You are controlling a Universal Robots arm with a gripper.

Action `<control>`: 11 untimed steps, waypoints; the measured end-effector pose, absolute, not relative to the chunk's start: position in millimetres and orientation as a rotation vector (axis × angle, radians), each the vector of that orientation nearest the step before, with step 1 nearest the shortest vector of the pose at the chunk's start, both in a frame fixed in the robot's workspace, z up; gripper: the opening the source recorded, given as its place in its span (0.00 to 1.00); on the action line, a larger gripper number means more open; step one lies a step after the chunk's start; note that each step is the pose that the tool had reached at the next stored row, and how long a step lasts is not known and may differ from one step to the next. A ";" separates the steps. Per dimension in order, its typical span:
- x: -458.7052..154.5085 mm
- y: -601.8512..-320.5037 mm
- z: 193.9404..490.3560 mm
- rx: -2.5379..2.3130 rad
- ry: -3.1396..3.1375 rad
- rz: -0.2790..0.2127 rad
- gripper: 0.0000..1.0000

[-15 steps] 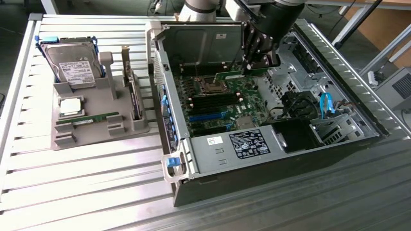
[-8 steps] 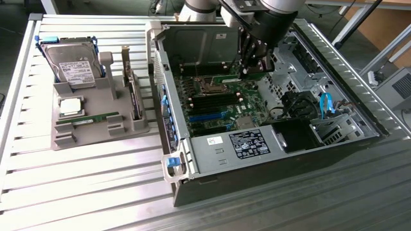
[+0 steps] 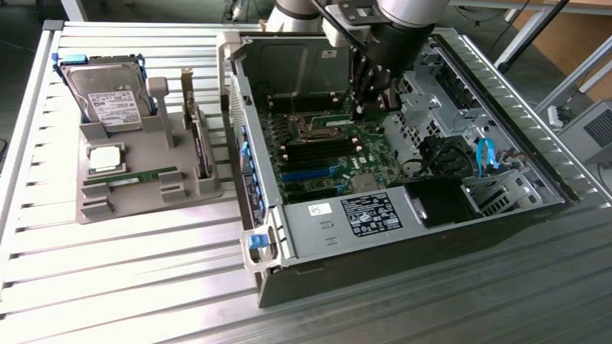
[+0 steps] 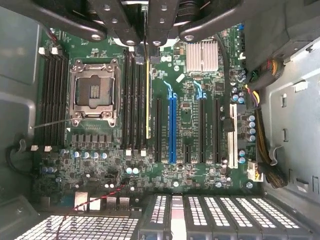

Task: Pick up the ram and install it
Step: 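Insert the ram into the slot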

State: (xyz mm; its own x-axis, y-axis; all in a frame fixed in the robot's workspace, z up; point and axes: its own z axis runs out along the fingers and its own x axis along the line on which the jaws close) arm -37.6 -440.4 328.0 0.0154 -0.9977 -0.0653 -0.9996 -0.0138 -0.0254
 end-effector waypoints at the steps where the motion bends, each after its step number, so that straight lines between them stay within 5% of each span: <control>1: -41.1 -439.9 322.6 -2.192 2.160 0.044 0.11; 11: -43.6 -435.1 303.3 -2.192 2.160 0.044 0.11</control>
State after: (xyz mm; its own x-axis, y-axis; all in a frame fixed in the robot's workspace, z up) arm -43.6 -435.1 303.3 0.0154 -0.9978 -0.0652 -0.9996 -0.0138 -0.0254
